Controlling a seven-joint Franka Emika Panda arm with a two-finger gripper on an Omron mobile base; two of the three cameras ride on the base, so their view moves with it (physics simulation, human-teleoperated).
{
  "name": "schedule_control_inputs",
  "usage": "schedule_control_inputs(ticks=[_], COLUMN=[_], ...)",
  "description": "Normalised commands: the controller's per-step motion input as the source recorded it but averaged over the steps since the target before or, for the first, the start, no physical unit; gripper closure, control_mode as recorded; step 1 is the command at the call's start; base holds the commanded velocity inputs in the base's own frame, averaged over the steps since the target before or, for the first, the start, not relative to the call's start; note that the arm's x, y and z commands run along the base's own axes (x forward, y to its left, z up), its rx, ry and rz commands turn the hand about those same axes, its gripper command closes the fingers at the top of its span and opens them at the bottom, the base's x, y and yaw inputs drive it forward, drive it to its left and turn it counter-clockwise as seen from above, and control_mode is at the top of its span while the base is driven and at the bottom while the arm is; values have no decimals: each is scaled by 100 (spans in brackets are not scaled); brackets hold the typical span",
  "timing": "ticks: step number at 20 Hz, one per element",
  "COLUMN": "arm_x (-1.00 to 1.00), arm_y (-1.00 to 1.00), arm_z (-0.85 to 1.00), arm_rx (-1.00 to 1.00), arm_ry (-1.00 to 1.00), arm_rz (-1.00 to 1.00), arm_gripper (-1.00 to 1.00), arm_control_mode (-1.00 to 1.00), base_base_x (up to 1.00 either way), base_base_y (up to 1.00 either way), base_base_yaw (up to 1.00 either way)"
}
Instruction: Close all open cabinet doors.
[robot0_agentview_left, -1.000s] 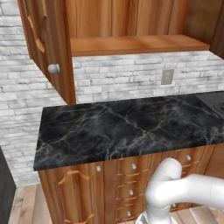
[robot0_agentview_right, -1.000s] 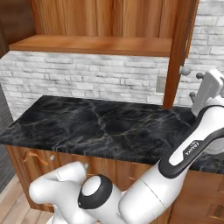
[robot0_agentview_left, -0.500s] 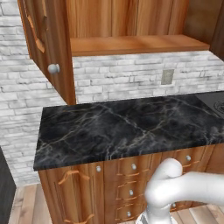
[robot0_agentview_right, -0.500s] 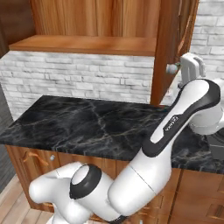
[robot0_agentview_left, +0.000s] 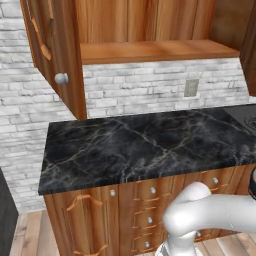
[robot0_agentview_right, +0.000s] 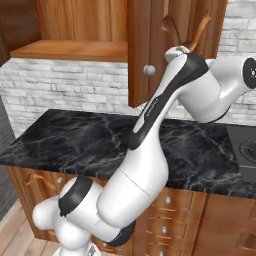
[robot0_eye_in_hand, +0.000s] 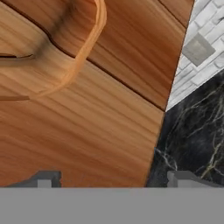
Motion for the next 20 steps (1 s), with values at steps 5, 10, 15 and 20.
schedule_control_inputs(ticks=[5, 10, 15, 20], arm_x=[7, 37, 55, 64], arm_y=[95, 58, 39, 16], arm_z=[0, 3, 0, 0], arm_rx=[-16, -8, -10, -7], arm_ry=[2, 4, 0, 0], arm_rz=[-10, -7, -4, -6], arm_gripper=[-100, -100, -100, -100], arm_control_mode=[-100, -100, -100, -100], base_base_x=[0, 0, 0, 0], base_base_y=[0, 0, 0, 0], base_base_yaw=[0, 0, 0, 0])
